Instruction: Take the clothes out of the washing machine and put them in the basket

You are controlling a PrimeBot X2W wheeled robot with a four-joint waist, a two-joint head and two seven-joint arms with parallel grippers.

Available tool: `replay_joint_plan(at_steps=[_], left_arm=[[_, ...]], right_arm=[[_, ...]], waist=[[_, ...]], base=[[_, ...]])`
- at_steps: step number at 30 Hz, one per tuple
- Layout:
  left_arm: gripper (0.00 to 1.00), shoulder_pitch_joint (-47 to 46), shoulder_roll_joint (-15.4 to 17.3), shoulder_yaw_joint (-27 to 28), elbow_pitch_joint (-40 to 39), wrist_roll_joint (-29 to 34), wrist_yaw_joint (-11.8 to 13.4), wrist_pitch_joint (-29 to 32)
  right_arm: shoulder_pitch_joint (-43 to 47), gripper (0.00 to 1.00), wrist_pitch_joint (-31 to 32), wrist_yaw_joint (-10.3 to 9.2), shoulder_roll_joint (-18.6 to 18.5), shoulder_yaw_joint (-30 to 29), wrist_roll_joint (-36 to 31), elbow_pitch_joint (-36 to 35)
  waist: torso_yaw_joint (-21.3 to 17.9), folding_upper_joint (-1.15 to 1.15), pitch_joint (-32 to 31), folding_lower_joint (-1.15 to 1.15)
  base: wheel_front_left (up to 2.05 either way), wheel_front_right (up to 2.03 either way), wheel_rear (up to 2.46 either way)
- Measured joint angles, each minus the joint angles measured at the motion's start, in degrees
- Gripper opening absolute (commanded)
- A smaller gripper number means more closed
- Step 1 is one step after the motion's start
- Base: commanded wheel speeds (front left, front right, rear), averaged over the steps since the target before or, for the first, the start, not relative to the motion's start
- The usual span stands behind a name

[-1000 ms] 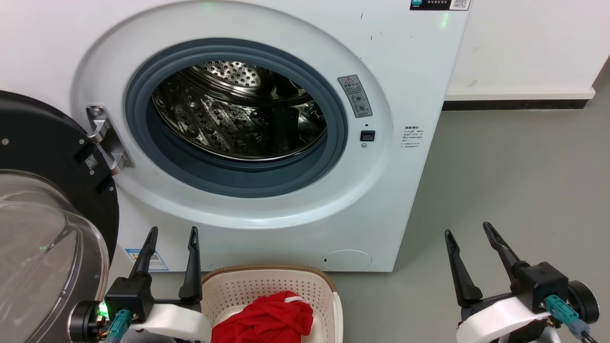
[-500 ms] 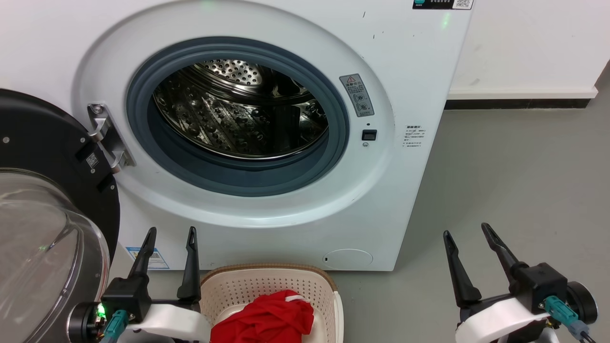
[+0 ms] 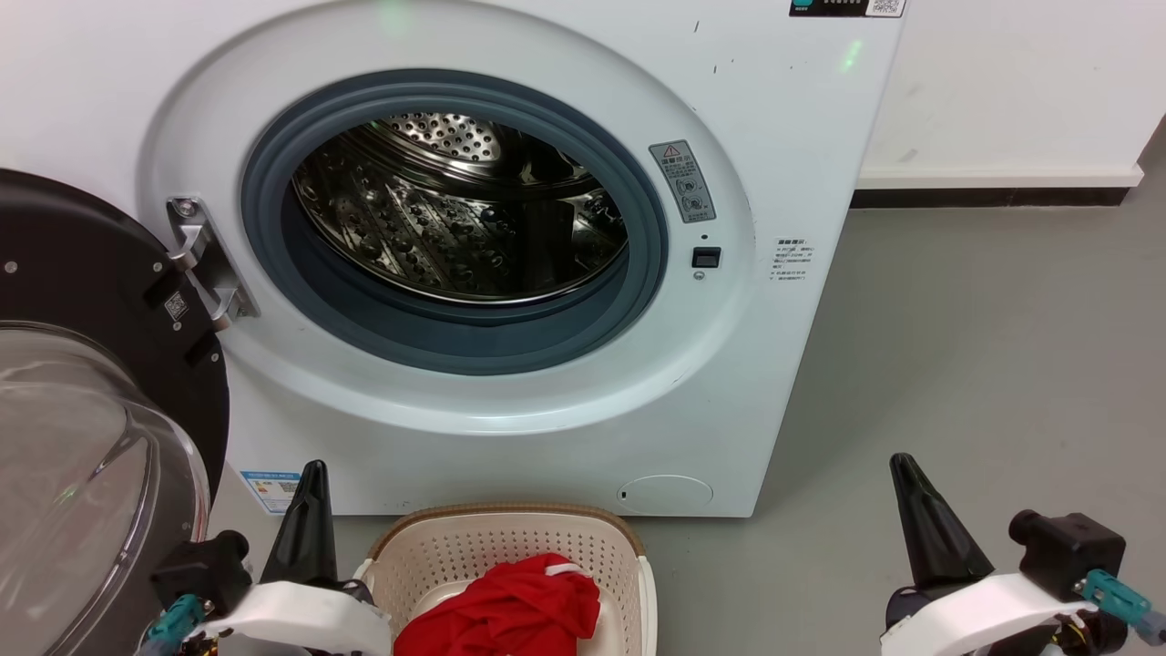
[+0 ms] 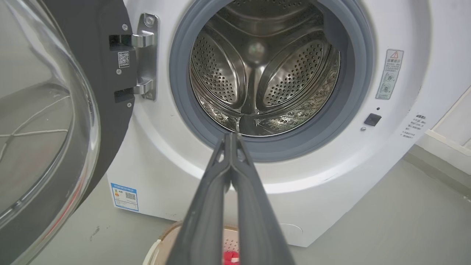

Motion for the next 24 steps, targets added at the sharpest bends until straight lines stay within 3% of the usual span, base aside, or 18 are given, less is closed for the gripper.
replay_joint_plan(at_steps=[24], left_arm=[[0.00,-1.92,-0.55,1.15,1.60,-23.71,-1.14,5.01]], right_arm=[[-2.98,0.00,2.29,-0.01,-1.02,-1.35,25.83,3.74]], waist=[[0.11,0.00,0.24,0.00]], base=[[0.00,0.00,0.00]])
